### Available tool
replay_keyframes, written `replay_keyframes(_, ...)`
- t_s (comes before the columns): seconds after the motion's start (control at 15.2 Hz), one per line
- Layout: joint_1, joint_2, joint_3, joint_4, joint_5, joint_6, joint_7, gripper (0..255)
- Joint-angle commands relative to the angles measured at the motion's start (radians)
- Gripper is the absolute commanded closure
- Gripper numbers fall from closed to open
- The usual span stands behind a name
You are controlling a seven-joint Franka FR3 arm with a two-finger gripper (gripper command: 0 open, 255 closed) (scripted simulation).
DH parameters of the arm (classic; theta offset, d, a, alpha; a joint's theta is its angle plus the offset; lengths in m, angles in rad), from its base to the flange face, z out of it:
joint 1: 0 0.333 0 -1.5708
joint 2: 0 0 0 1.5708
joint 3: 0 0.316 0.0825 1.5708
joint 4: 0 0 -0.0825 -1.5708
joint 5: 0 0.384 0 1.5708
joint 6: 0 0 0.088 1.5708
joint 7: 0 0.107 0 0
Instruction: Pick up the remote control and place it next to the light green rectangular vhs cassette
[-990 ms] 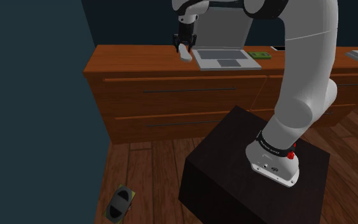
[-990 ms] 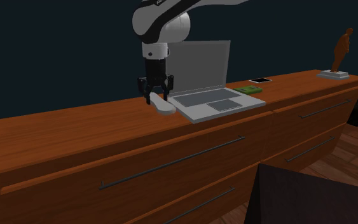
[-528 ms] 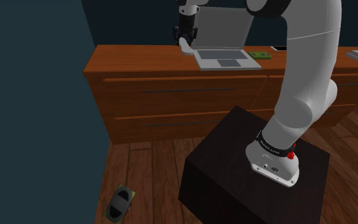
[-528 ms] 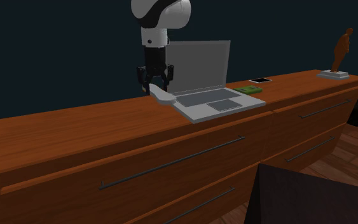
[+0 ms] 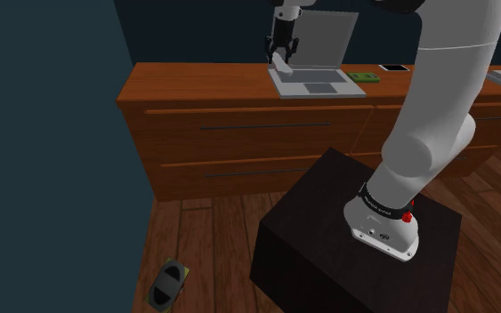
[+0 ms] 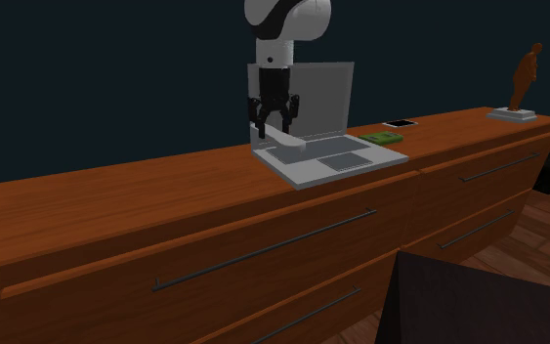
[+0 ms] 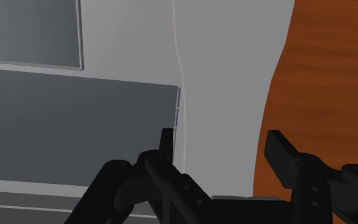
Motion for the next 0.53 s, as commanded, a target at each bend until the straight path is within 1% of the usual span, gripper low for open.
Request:
replay_keyframes(0.0, -0.024, -0.031, -0.014, -0.051, -0.001, 0.019, -0.041, 255)
replay_keyframes(0.46, -0.108, -0.105, -0.066, -0.158, -0.002, 0.048, -0.183, 255)
